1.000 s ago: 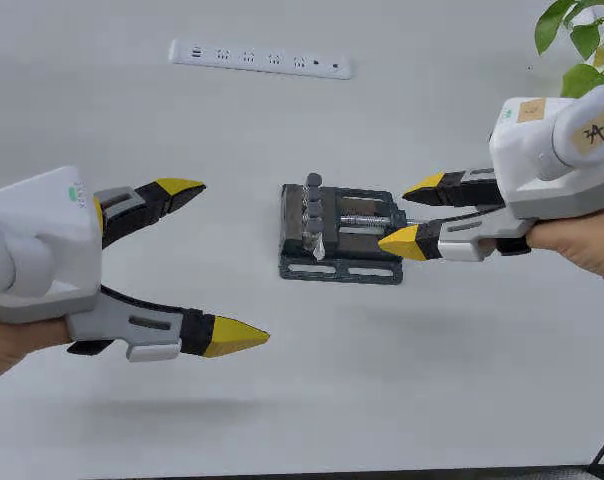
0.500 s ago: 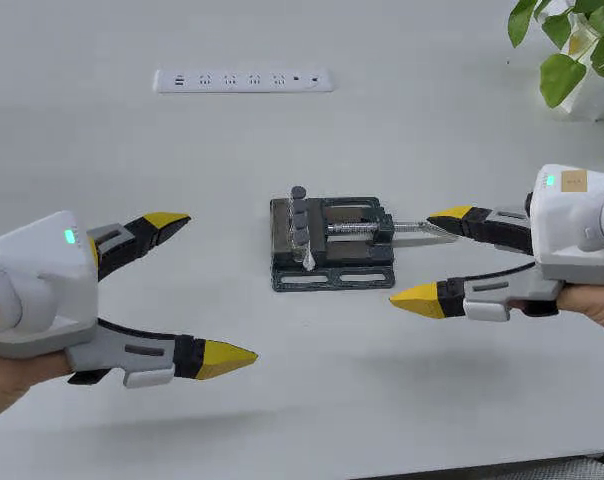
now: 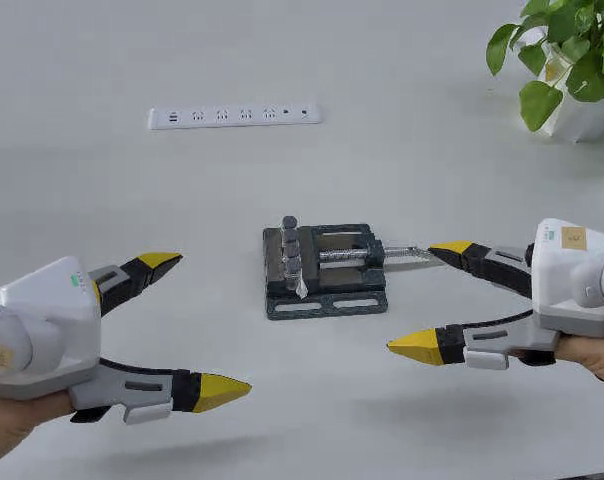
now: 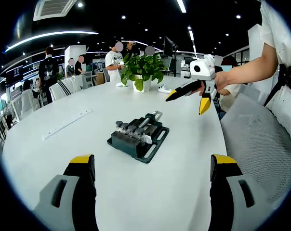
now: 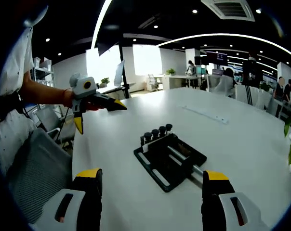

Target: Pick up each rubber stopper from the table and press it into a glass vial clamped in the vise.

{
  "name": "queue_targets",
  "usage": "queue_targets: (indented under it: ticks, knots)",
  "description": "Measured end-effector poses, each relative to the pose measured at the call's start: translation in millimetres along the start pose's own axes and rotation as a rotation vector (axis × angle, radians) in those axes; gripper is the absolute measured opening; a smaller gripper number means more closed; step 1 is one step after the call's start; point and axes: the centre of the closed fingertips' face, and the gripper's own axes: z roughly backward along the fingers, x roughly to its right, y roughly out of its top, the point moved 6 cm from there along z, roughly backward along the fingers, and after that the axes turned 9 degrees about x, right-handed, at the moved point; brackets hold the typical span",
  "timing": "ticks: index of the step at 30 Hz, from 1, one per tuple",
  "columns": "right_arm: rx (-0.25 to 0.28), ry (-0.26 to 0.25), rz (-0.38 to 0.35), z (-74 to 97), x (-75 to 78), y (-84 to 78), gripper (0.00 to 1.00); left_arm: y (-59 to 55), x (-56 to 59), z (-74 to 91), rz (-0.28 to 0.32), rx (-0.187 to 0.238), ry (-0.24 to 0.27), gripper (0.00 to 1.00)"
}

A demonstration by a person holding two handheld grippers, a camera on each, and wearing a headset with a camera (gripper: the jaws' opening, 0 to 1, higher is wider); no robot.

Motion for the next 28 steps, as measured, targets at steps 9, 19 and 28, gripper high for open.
queue_targets:
  ticks: [9, 19, 28]
  knots:
    - [0.011, -0.012, -0.005, 0.3, -1.4, 4.4, 0.83, -4.0, -4.9, -1.2, 0.006, -0.003, 0.007, 0.99]
    - [0.009, -0.013, -0.003, 2.7, 0.2, 4.3, 0.83, -5.6, -4.9, -1.9, 0.003, -0.005, 0.001, 0.99]
    - [0.011, -0.012, -0.005, 3.6, 1.1, 4.6, 0.83, -6.1, -4.6, -2.2, 0.006, -0.006, 0.000, 0.99]
